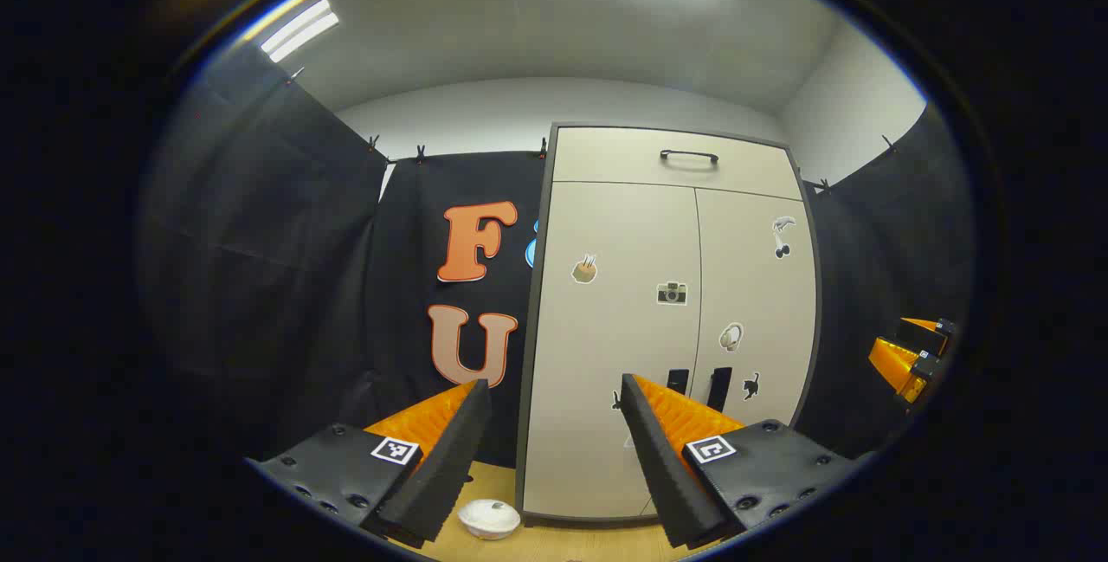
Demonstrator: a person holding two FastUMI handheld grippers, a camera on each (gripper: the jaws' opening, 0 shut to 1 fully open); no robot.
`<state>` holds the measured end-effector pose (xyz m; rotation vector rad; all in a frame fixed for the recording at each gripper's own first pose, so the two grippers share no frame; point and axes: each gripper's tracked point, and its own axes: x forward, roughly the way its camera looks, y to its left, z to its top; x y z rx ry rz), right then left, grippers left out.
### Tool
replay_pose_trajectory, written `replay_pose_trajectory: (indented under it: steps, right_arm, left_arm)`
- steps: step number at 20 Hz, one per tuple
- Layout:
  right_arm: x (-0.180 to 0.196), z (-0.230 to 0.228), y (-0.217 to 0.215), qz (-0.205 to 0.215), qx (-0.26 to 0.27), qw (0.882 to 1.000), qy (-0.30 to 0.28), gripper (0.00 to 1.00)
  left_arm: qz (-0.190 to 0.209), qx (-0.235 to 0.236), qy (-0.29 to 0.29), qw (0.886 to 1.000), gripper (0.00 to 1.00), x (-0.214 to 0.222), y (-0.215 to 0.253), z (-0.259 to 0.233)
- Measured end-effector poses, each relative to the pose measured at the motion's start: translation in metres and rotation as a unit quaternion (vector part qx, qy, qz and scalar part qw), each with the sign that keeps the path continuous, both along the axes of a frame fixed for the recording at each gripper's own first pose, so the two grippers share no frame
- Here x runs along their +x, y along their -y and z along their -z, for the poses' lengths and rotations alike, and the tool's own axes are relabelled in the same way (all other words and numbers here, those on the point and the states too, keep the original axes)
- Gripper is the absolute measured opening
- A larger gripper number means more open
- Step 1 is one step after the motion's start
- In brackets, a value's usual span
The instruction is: Open the right door of the double-door shoe cabinet with the right hand, and open the left door with the left hand.
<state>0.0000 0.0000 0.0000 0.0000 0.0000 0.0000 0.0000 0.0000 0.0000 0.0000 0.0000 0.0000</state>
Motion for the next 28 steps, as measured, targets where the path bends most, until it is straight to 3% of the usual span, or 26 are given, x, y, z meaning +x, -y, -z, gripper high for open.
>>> replay_pose_trajectory:
  steps: [5,17,26,28]
  right_arm:
    - [-0.001,0.019,-0.011,-0.021,0.007,0.999,-0.034,0.94]
    - [0.008,0.032,-0.031,-0.025,-0.007,0.998,-0.05,0.94]
    - [0.062,0.072,-0.059,-0.013,0.011,0.993,-0.116,0.95]
    - [0.079,0.084,-0.071,-0.015,0.012,0.991,-0.131,0.92]
  left_arm:
    - [-0.007,-0.008,-0.005,1.0,0.95,0.001,-0.004,0.005]
    - [-0.017,-0.011,-0.004,1.0,0.96,-0.013,-0.023,0.002]
    - [-0.051,0.018,-0.011,0.998,0.96,-0.025,-0.068,0.007]
    - [-0.057,0.022,-0.011,0.998,0.95,-0.027,-0.079,0.009]
